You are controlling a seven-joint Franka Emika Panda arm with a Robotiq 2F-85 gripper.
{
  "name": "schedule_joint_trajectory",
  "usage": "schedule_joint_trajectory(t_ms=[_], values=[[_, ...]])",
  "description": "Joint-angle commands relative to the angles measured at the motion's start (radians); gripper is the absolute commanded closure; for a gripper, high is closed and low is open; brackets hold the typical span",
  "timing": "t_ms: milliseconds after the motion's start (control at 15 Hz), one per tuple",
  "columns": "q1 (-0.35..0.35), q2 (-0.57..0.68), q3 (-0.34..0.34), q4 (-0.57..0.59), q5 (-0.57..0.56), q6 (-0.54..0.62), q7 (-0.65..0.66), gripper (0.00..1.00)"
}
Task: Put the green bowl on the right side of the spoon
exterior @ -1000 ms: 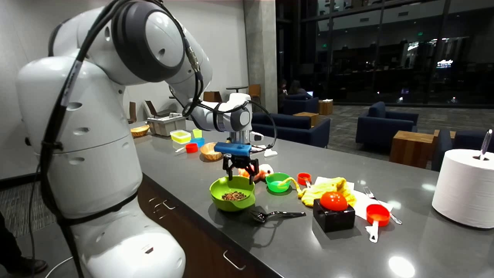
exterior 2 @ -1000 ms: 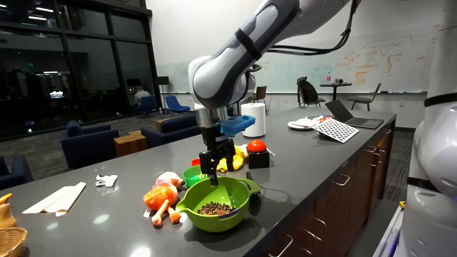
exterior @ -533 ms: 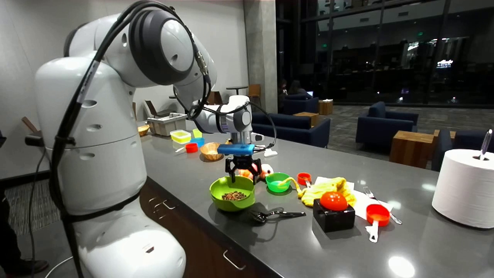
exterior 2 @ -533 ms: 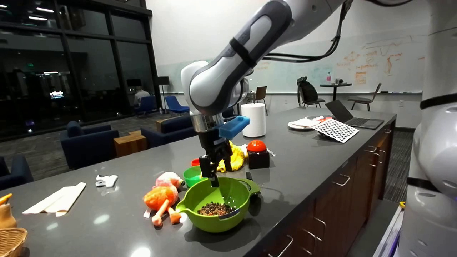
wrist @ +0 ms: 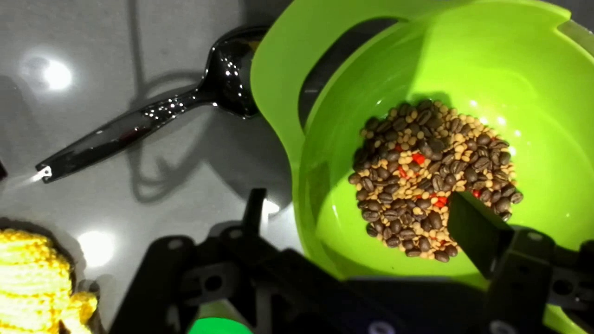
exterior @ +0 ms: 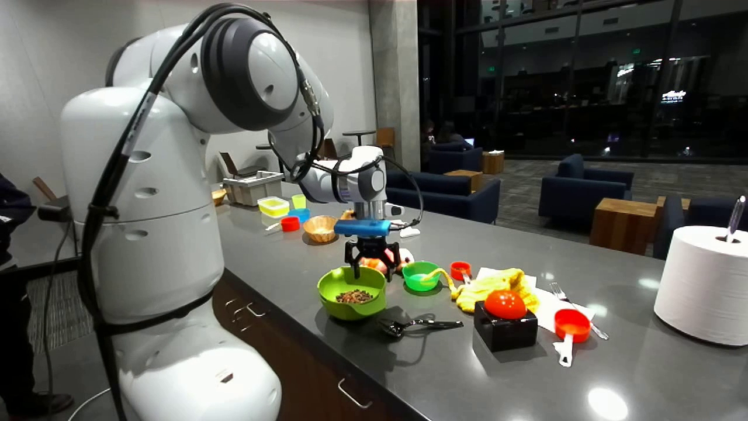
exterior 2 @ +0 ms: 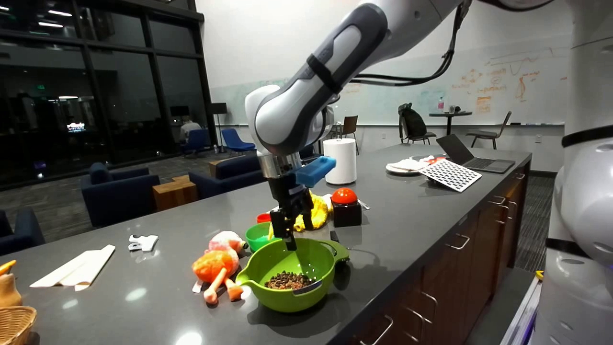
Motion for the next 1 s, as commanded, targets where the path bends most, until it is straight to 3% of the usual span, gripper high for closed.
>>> schedule_joint_trajectory(t_ms=[0, 867, 933], values=[[0.000, 0.029, -0.026, 0.037, -0.017, -0.016, -0.019, 0.00], [-0.061, 0.173, -0.065, 0.093, 0.164, -0.001, -0.174, 0.00], [-0.065, 0.184, -0.066, 0.093, 0.176, -0.002, -0.176, 0.22]])
